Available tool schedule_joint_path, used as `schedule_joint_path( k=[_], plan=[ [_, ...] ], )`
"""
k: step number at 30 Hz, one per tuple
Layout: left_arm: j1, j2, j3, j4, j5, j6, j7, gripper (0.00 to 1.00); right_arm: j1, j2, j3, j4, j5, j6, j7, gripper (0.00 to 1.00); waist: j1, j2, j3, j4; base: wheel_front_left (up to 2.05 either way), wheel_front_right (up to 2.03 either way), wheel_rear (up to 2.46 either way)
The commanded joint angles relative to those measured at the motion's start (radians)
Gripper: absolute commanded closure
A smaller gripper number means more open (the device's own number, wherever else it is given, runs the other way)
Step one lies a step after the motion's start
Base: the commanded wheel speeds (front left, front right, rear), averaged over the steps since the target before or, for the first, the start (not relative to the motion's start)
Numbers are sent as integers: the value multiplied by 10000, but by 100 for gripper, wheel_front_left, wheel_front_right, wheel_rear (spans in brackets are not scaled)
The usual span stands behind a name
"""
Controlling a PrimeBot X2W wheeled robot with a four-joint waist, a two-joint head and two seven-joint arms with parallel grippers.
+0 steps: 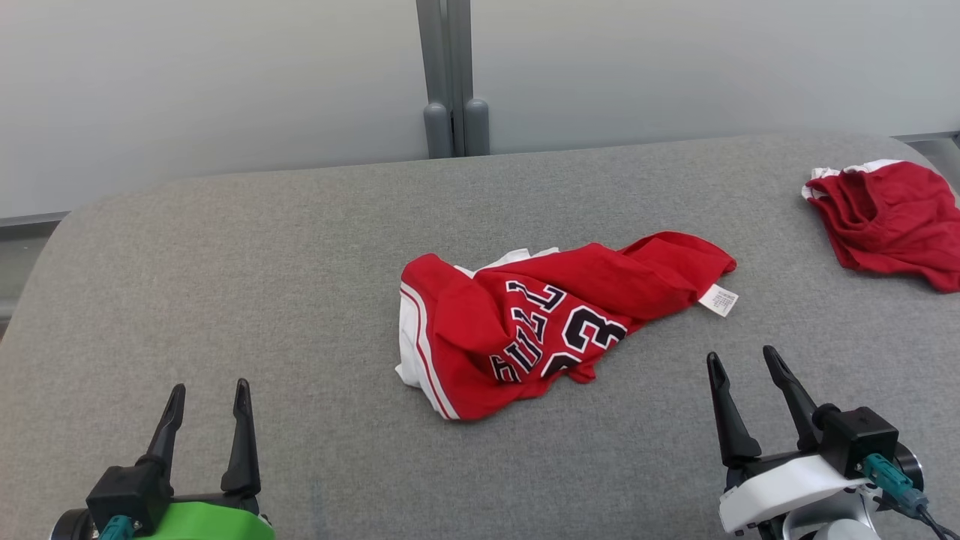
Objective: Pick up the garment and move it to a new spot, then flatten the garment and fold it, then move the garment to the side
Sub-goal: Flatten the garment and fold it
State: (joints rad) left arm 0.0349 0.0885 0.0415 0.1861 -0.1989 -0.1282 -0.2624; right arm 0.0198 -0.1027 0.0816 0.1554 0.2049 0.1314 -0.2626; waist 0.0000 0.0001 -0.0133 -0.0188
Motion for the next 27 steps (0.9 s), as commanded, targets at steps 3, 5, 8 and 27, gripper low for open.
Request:
schedule_joint_path(
  k=[3,5,8,27],
  plan=[
    [-181,107,-29,36,-64,-30,-27,0,70,1,-17,32,28,-16,-29,0,0,-1,17,-28,0,0,0],
    [-360,205,-147,66,-54,-30,-27,0,46,-2,-15,36,28,-16,-29,0,0,-1,35,-43,0,0,0],
    [-843,439,-412,139,-59,-30,-27,0,-1,-25,-15,53,48,-16,-29,0,0,-1,81,-60,0,0,0],
    [-6895,1269,-3695,2513,-840,-26,379,0,-761,-66,44,154,247,-16,-29,0,0,-1,1386,-1278,0,0,0]
  ],
)
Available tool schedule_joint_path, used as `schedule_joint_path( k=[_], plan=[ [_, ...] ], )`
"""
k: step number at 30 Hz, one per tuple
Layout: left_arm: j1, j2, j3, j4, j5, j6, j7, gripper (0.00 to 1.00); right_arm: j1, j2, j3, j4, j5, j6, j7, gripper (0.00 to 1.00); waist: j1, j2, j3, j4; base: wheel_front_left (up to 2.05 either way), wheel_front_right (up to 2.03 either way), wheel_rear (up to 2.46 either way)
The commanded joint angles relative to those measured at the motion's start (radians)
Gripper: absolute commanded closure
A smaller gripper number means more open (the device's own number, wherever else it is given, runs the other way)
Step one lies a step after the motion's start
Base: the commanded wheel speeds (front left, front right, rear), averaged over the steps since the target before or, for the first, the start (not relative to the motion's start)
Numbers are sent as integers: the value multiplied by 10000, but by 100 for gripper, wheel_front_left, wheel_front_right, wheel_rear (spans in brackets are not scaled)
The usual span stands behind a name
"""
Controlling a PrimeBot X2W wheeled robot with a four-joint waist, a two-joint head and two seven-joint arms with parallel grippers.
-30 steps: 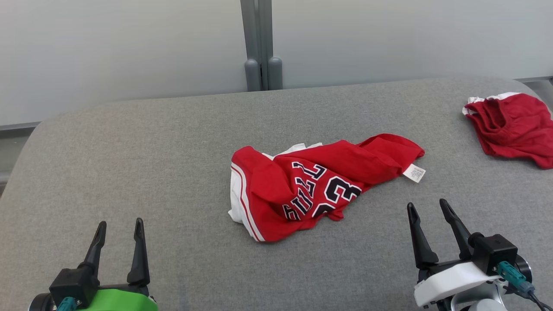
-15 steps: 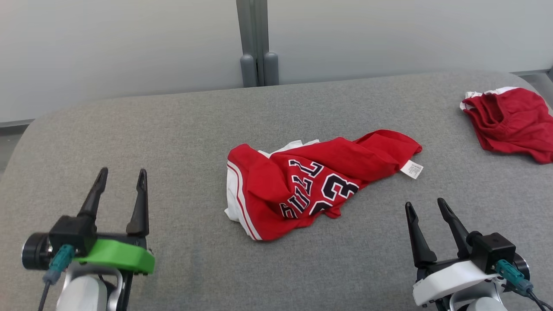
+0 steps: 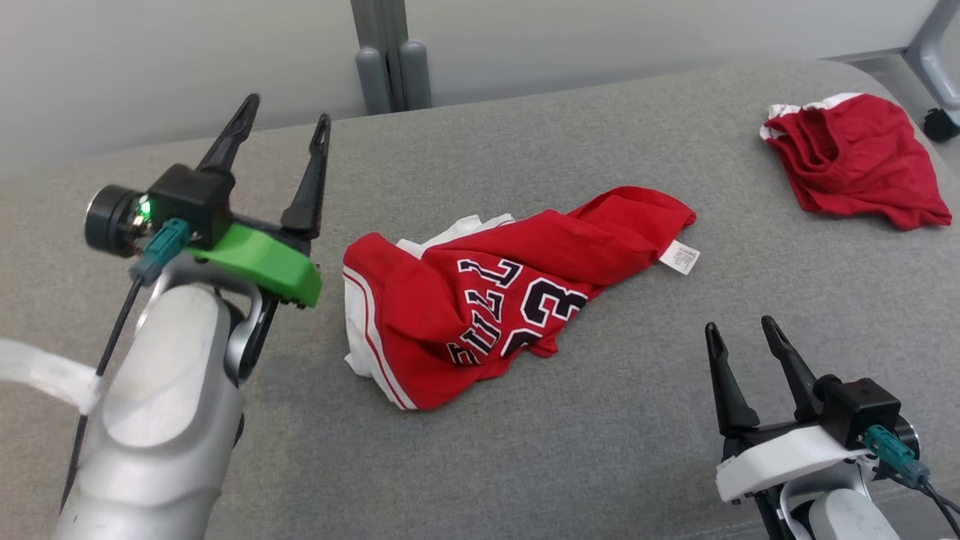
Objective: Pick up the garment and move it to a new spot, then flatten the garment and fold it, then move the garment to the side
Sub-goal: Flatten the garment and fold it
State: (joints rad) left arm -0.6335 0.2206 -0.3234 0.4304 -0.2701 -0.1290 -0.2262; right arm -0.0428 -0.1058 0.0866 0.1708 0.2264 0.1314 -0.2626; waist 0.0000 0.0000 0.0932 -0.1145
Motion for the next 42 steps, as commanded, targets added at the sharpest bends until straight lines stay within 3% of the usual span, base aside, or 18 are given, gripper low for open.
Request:
schedule_joint_path(
  k=[1,8,19,25,35,36,38,42],
  plan=[
    [-469,-93,-255,239,-186,-19,55,0,-162,-48,-20,1,42,-16,-29,0,0,0,387,-368,0,0,0],
    [-2307,-370,-1669,1996,-697,-19,407,0,-504,-86,-19,44,116,-16,-29,0,0,0,988,-852,0,0,0],
    [-3268,-279,-4253,4879,-1947,-17,1741,0,-814,-54,-42,70,192,-16,-29,0,0,0,1679,-1350,0,0,0],
    [-3319,13,-5491,5876,-2691,-18,2603,0,-896,-72,-23,97,220,-16,-29,0,0,0,1849,-1489,0,0,0],
    [-3056,43,-6577,6455,-4045,-19,3715,0,-991,-150,-29,129,267,-16,-29,0,0,0,1951,-1551,0,0,0],
    [-3025,31,-6692,6432,-4145,-25,3757,19,-1004,-151,-18,132,258,-16,-29,0,0,0,1961,-1555,0,0,0],
    [-3044,55,-6919,6381,-4338,-27,3744,100,-1023,-153,3,131,248,-16,-29,0,0,0,1979,-1564,0,0,0],
    [-3352,186,-7275,6420,-4451,-22,3237,100,-1027,-178,31,156,255,-16,-29,0,0,0,1957,-1579,0,0,0]
  ],
)
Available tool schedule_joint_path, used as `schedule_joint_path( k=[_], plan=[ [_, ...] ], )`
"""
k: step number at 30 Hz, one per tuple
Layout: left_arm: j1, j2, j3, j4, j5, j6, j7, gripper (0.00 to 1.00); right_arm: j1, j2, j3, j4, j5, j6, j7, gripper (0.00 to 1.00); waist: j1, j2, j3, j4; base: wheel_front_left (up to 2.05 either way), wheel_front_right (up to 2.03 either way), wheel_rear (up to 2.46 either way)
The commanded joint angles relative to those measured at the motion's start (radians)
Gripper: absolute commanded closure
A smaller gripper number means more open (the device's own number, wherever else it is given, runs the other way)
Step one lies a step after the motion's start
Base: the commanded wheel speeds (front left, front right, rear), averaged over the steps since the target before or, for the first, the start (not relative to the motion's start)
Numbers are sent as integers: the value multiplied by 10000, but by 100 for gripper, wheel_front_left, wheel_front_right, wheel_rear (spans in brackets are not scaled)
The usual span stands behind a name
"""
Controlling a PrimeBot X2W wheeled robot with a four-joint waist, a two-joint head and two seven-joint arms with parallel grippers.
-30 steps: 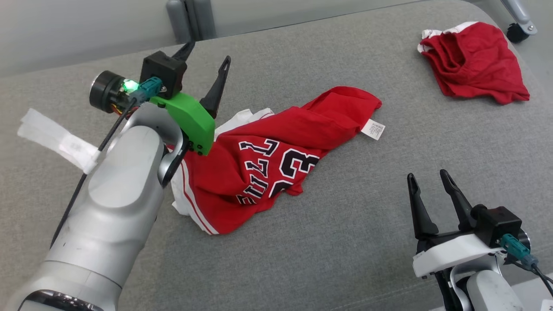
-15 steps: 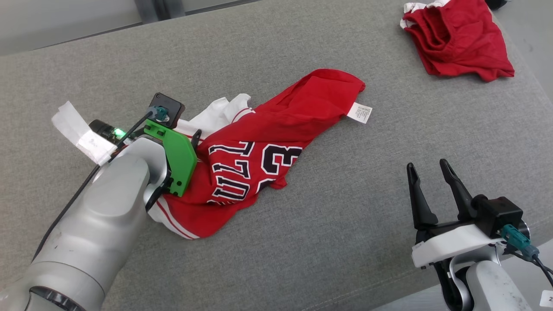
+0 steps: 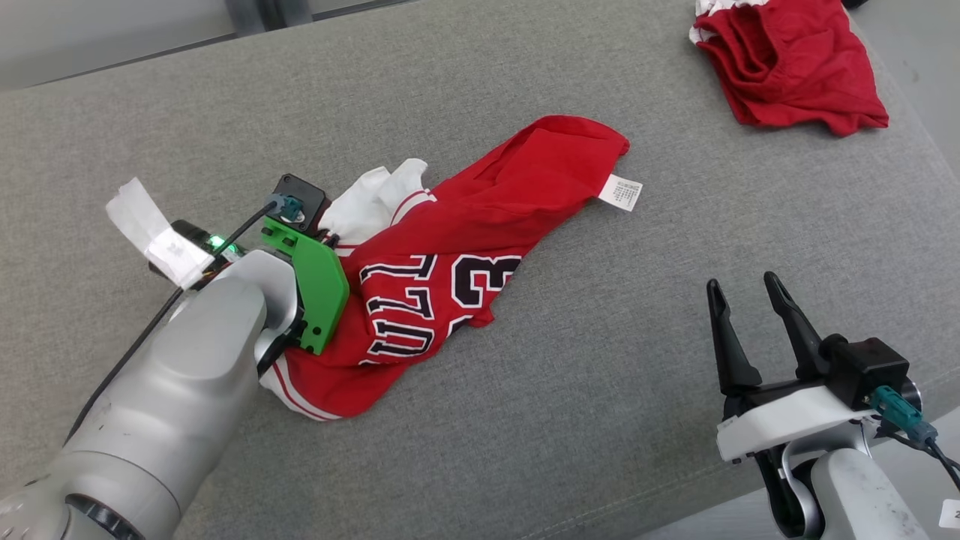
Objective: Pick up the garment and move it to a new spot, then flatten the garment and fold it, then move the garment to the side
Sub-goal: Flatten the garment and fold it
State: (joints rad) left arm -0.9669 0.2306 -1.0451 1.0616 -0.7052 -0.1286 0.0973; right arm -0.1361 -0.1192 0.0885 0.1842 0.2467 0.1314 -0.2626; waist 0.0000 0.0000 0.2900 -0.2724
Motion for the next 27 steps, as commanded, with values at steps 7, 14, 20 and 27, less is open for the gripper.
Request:
schedule_joint_path(
  k=[7,14,20,27],
  plan=[
    [-721,-255,-63,712,86,41,-1713,100,-13,-80,-16,66,-20,-16,-29,0,0,0,-231,74,0,0,0],
    [-1402,-675,388,912,-157,103,-3261,100,247,-80,-72,83,-98,-16,-29,0,0,0,-690,444,0,0,0],
    [-1699,-541,1001,-57,73,422,-3640,100,523,-61,-168,37,-139,-16,-29,0,0,0,-1150,1065,0,0,0],
    [165,44,2028,-2658,762,1038,-3608,100,858,64,-200,14,-165,-16,-29,0,0,0,-1456,1912,0,0,0]
  ],
)
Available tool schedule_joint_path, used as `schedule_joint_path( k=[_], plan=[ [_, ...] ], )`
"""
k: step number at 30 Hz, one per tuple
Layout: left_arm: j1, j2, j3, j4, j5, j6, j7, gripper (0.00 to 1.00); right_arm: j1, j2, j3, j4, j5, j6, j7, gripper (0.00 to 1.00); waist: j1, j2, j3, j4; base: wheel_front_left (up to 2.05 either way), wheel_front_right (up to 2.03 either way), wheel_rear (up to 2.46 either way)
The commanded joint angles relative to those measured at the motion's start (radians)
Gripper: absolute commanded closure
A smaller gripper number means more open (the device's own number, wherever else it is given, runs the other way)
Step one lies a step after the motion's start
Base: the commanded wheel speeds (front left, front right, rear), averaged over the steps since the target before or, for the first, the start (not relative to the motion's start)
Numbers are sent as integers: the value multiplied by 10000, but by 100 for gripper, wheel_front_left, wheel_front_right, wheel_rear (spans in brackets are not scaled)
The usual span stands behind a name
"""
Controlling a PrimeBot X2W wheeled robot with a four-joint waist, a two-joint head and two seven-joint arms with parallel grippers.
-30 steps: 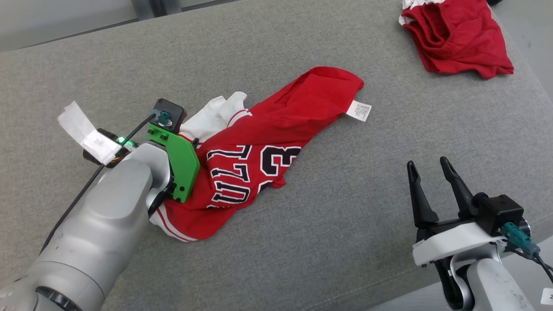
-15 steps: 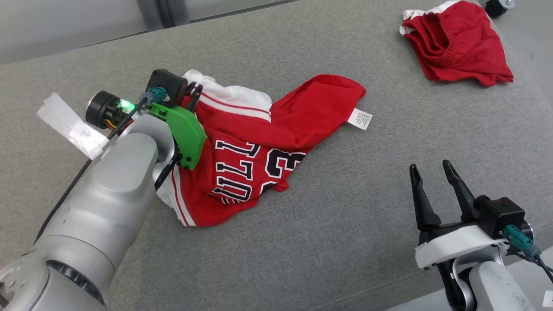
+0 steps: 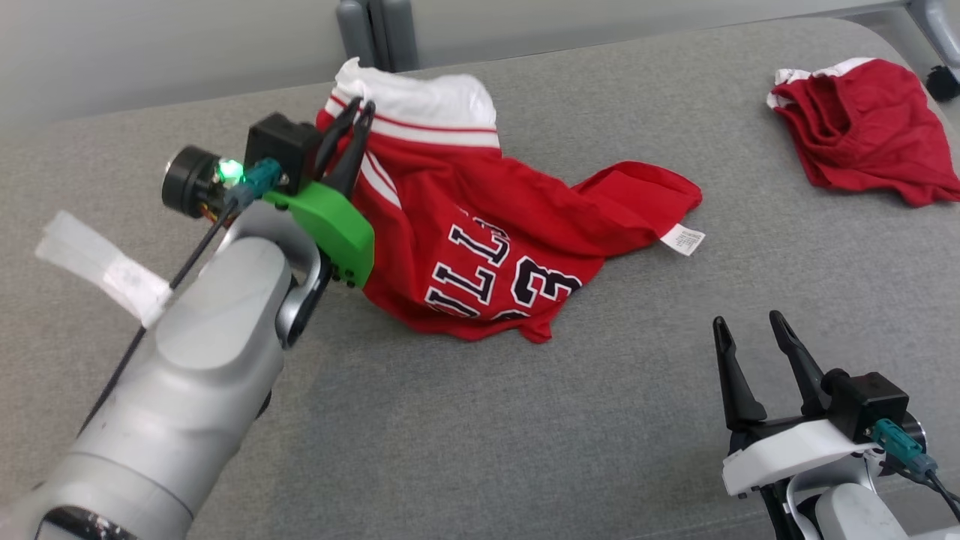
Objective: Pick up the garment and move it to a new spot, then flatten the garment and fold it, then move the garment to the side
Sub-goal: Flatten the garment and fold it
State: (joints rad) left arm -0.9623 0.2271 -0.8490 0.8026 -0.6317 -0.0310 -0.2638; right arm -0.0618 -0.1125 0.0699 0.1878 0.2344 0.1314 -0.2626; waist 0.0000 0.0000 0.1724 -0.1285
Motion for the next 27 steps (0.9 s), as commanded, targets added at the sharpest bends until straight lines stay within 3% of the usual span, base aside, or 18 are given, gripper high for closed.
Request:
schedule_joint_path(
  k=[1,9,17,18,19,20,27],
  plan=[
    [577,122,192,-400,78,131,4,100,166,6,-28,-27,-44,-16,-29,0,0,0,-311,603,0,0,0],
    [4016,369,1284,-2361,410,701,2,100,341,38,-65,-38,-121,-16,-29,0,0,0,-422,1191,0,0,0],
    [6580,-108,2043,-3103,768,694,1,100,477,3,-74,40,-104,-16,-29,0,0,0,-581,1419,0,0,0],
    [6709,-151,2117,-3149,855,685,1,65,492,4,-64,52,-103,-16,-29,0,0,0,-599,1437,0,0,0],
    [6830,-226,2226,-3235,971,693,1,14,508,1,-58,63,-98,-16,-29,0,0,0,-618,1460,0,0,0],
    [6911,-283,2287,-3285,1074,688,1,0,520,-1,-51,70,-94,-16,-29,0,0,0,-634,1479,0,0,0],
    [6824,-180,3345,-4351,1825,658,0,0,476,3,-14,103,-95,-16,-29,0,0,0,-674,1485,0,0,0]
  ],
)
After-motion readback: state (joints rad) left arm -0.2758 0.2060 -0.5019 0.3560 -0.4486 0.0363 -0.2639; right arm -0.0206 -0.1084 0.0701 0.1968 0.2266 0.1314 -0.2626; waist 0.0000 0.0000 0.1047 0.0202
